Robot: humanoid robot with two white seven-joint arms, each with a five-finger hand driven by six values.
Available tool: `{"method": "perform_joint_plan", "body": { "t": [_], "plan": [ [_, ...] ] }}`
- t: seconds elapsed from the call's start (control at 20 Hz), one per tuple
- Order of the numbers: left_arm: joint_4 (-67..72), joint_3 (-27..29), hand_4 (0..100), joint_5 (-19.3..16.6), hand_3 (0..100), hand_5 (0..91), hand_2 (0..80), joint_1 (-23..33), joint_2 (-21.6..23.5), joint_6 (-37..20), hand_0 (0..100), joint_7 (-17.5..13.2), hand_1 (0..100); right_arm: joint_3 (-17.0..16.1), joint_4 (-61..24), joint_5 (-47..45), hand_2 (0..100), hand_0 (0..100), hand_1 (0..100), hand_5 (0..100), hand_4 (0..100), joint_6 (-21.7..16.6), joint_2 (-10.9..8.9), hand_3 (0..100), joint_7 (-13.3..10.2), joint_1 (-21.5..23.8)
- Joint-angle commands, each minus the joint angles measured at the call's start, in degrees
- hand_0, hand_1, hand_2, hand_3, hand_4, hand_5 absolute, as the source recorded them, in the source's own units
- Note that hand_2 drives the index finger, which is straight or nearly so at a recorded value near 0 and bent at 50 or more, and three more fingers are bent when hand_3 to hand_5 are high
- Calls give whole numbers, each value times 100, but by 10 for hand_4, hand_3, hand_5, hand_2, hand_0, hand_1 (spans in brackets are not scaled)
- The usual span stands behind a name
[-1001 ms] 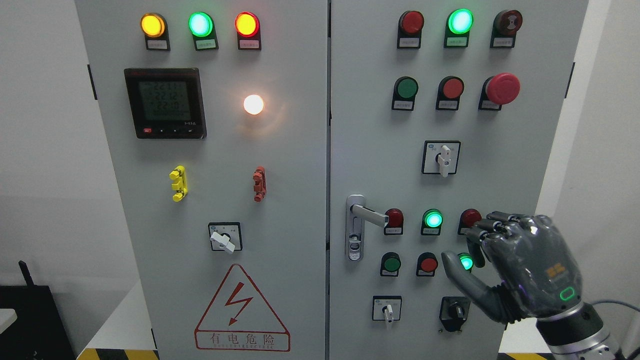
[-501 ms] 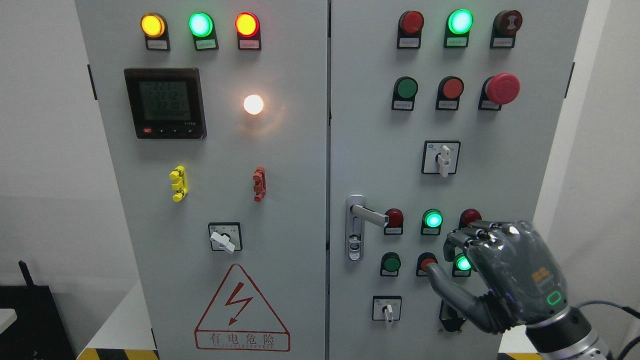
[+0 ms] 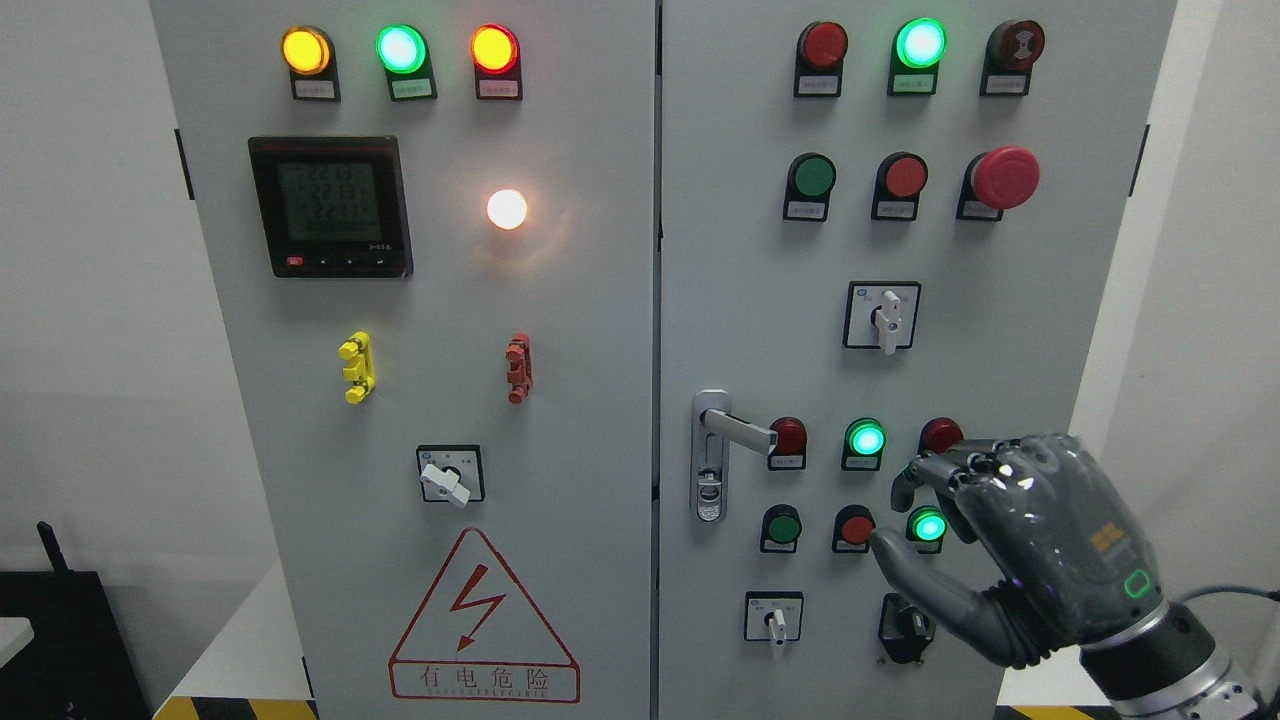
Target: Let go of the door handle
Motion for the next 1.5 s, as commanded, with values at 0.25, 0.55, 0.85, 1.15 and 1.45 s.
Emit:
{"method": "perform_joint_plan", "body": {
  "t": [0.25,0.55,0.85,1.15,1.45],
  "plan": [
    [-176,0,0,0,0,0,0,176,0,-3,120,5,389,832,-54,-890,532,475,0,1000,977,249,-420,1000,364,-712],
    [-176,0,0,0,0,0,0,176,0,-3,120,5,389,1499,-54,-890,482,459,0,1000,970,267,-411,1000,505,-1361],
    [-176,0,0,0,0,0,0,176,0,-3,120,5,389,1879,-54,-1303,414,442,0,1000,962,450,-376,1000,514,-1767],
    [-176,0,0,-8,0,0,0,176,0,-3,120,5,389,1949,-54,-1391,408,438,0,1000,961,768,-358,1000,496,-1864],
    [-176,0,0,0,0,0,0,176,0,-3,120,5,389,1949,-62,-2050,380,437,0,1000,989,803,-358,1000,487,-2197]
  ]
}}
